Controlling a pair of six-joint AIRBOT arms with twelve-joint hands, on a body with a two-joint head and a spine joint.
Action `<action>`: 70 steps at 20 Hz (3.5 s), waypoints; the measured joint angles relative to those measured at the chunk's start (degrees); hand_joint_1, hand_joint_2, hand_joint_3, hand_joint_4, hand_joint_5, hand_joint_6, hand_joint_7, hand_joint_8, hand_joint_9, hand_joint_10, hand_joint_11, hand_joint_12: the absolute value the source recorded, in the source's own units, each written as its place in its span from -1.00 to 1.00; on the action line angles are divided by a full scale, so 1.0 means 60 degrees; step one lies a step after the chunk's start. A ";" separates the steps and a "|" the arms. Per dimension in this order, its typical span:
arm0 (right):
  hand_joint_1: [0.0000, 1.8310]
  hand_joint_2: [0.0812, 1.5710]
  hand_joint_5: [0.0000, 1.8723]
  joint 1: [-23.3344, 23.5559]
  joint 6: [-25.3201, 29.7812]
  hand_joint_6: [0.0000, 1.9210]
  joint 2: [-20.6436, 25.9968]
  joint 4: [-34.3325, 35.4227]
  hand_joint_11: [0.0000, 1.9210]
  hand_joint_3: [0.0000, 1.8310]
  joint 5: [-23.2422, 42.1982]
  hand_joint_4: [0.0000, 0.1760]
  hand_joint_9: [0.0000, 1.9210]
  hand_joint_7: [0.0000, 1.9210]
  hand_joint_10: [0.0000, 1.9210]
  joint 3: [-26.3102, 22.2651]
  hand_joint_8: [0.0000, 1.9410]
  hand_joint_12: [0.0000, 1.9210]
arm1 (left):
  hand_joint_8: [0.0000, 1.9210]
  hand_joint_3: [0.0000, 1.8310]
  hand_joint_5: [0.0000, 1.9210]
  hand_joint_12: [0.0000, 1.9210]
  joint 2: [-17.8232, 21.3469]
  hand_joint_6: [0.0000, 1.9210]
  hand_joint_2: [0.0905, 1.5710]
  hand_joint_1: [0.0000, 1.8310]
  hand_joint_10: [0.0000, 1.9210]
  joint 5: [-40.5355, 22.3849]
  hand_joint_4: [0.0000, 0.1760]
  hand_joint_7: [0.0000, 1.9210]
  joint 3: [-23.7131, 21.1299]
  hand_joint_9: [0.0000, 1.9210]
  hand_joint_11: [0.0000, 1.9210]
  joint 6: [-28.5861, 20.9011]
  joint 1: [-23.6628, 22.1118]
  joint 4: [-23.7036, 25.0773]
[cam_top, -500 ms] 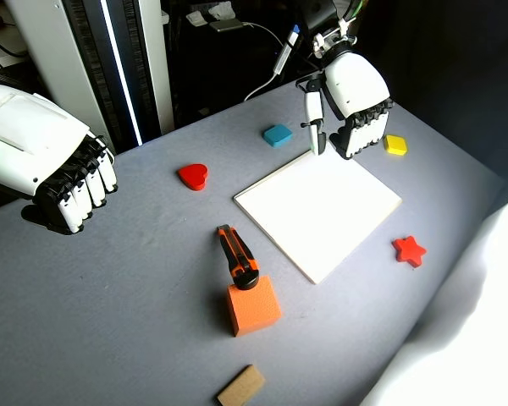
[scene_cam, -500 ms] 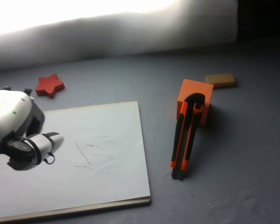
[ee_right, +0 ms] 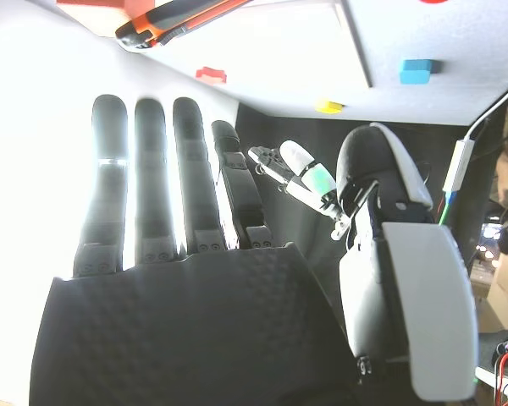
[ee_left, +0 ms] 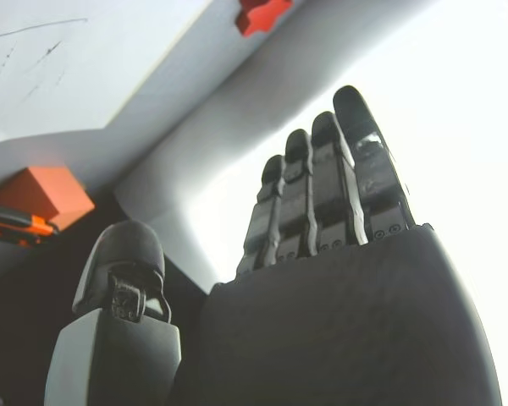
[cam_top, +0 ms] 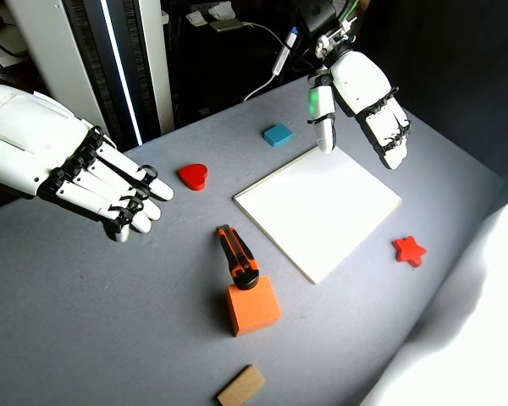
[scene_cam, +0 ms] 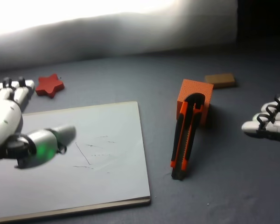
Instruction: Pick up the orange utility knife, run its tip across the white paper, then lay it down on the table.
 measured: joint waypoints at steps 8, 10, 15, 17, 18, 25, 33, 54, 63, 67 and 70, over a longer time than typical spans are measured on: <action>0.24 0.29 -1.00 0.0583 0.0543 -1.00 -0.0707 -0.2477 -1.00 -1.00 0.1075 -1.00 -1.00 -1.00 -1.00 0.0933 -1.00 -1.00 | -1.00 -1.00 -1.00 -1.00 -0.0182 -1.00 0.31 -1.00 -1.00 -0.0011 -0.93 -1.00 0.0022 -1.00 -1.00 -0.1293 0.1195 0.0361; 0.27 0.29 -1.00 0.1450 0.1570 -1.00 -0.1290 -0.3687 -1.00 -1.00 0.0860 -1.00 -1.00 -1.00 -1.00 0.1596 -1.00 -1.00 | -1.00 -1.00 -1.00 -1.00 -0.0248 -1.00 0.32 -1.00 -1.00 -0.0102 -0.93 -1.00 0.0022 -1.00 -1.00 -0.1326 0.1100 0.0401; 0.26 0.29 -1.00 0.3177 0.7621 -1.00 -0.2681 -1.0856 -1.00 -1.00 0.0659 -1.00 -1.00 -1.00 -1.00 0.2983 -1.00 -1.00 | -1.00 -1.00 -1.00 -0.99 -0.0652 -1.00 0.32 -1.00 -1.00 -0.0127 -0.91 -1.00 0.0022 -1.00 -0.99 -0.1300 0.0743 0.0463; 0.26 0.29 -1.00 0.3453 1.0123 -1.00 -0.3075 -1.2863 -1.00 -1.00 0.0922 -1.00 -1.00 -1.00 -1.00 0.3326 -1.00 -1.00 | -1.00 -1.00 -1.00 -1.00 -0.0652 -1.00 0.32 -1.00 -1.00 -0.0157 -0.91 -1.00 0.0022 -1.00 -1.00 -0.1297 0.0678 0.0499; 0.26 0.28 -1.00 0.3472 1.0557 -1.00 -0.3264 -1.3427 -1.00 -1.00 0.0998 -1.00 -1.00 -1.00 -1.00 0.3442 -1.00 -1.00 | -1.00 -1.00 -1.00 -1.00 -0.0652 -1.00 0.32 -1.00 -1.00 -0.0178 -0.91 -1.00 0.0022 -1.00 -1.00 -0.1293 0.0678 0.0503; 0.29 0.27 -1.00 0.3778 1.2542 -1.00 -0.4783 -1.5529 -1.00 -1.00 0.1300 -1.00 -1.00 -1.00 -1.00 0.4273 -1.00 -1.00 | -1.00 -1.00 -1.00 -1.00 -0.0652 -1.00 0.35 -1.00 -1.00 -0.0182 -1.00 -1.00 0.0062 -1.00 -1.00 -0.1297 0.0725 0.0393; 0.26 0.33 -1.00 0.3876 1.3406 -1.00 -0.6572 -1.6943 -1.00 -1.00 0.1086 -1.00 -1.00 -1.00 -1.00 0.5555 -1.00 -1.00 | -1.00 -1.00 -1.00 -1.00 -0.0739 -1.00 0.35 -1.00 -1.00 -0.0018 -0.97 -1.00 0.0160 -1.00 -1.00 -0.1337 0.0750 0.0350; 0.31 0.29 -1.00 0.3031 1.3766 -1.00 -0.9326 -1.7515 -1.00 -1.00 0.0488 -1.00 -1.00 -1.00 -1.00 0.8109 -1.00 -1.00 | -1.00 -1.00 -1.00 -0.96 -0.0772 -1.00 0.35 -1.00 -1.00 -0.0026 -1.00 -1.00 0.0244 -1.00 -0.97 -0.1373 0.0750 0.0346; 0.33 0.34 -1.00 0.2878 1.3748 -1.00 -0.9282 -1.7518 -1.00 -1.00 0.0444 -1.00 -1.00 -1.00 -1.00 0.8098 -1.00 -1.00 | -1.00 -1.00 -1.00 -0.90 -0.0838 -1.00 0.36 -1.00 -1.00 -0.0084 -1.00 -1.00 0.0313 -1.00 -1.00 -0.1399 0.0750 0.0350; 0.43 0.40 -1.00 0.2849 1.3624 -1.00 -0.9176 -1.7515 -1.00 -0.99 0.0386 -1.00 -1.00 -0.99 -1.00 0.7930 -1.00 -1.00 | -1.00 -1.00 -1.00 -0.83 -0.0874 -1.00 0.36 -1.00 -1.00 -0.0113 -1.00 -0.97 0.0313 -0.97 -1.00 -0.1402 0.0750 0.0350; 0.42 0.45 -1.00 0.2838 1.3555 -1.00 -0.9082 -1.7511 -1.00 -0.97 0.0339 -1.00 -0.97 -0.97 -0.99 0.7788 -0.99 -1.00 | -1.00 -1.00 -1.00 -0.84 -0.0878 -1.00 0.36 -1.00 -1.00 -0.0117 -1.00 -0.98 0.0313 -0.98 -1.00 -0.1402 0.0769 0.0350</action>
